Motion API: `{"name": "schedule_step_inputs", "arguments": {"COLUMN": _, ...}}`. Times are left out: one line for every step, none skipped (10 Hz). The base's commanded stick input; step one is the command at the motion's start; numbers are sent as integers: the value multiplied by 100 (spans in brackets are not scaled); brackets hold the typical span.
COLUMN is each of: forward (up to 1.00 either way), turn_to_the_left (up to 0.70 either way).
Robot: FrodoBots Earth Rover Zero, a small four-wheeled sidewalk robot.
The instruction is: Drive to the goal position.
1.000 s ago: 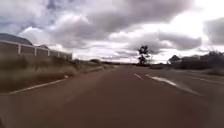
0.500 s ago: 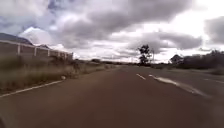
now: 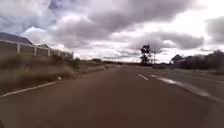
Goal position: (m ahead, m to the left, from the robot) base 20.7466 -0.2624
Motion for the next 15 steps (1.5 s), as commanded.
{"name": "schedule_step_inputs", "arguments": {"forward": 70, "turn_to_the_left": -11}}
{"name": "schedule_step_inputs", "arguments": {"forward": 70, "turn_to_the_left": -23}}
{"name": "schedule_step_inputs", "arguments": {"forward": 70, "turn_to_the_left": -32}}
{"name": "schedule_step_inputs", "arguments": {"forward": 70, "turn_to_the_left": -32}}
{"name": "schedule_step_inputs", "arguments": {"forward": 70, "turn_to_the_left": -27}}
{"name": "schedule_step_inputs", "arguments": {"forward": 70, "turn_to_the_left": -9}}
{"name": "schedule_step_inputs", "arguments": {"forward": 70, "turn_to_the_left": 3}}
{"name": "schedule_step_inputs", "arguments": {"forward": 70, "turn_to_the_left": 3}}
{"name": "schedule_step_inputs", "arguments": {"forward": 70, "turn_to_the_left": 3}}
{"name": "schedule_step_inputs", "arguments": {"forward": 70, "turn_to_the_left": 3}}
{"name": "schedule_step_inputs", "arguments": {"forward": 70, "turn_to_the_left": 3}}
{"name": "schedule_step_inputs", "arguments": {"forward": 70, "turn_to_the_left": 3}}
{"name": "schedule_step_inputs", "arguments": {"forward": 70, "turn_to_the_left": 3}}
{"name": "schedule_step_inputs", "arguments": {"forward": 70, "turn_to_the_left": 3}}
{"name": "schedule_step_inputs", "arguments": {"forward": 70, "turn_to_the_left": -8}}
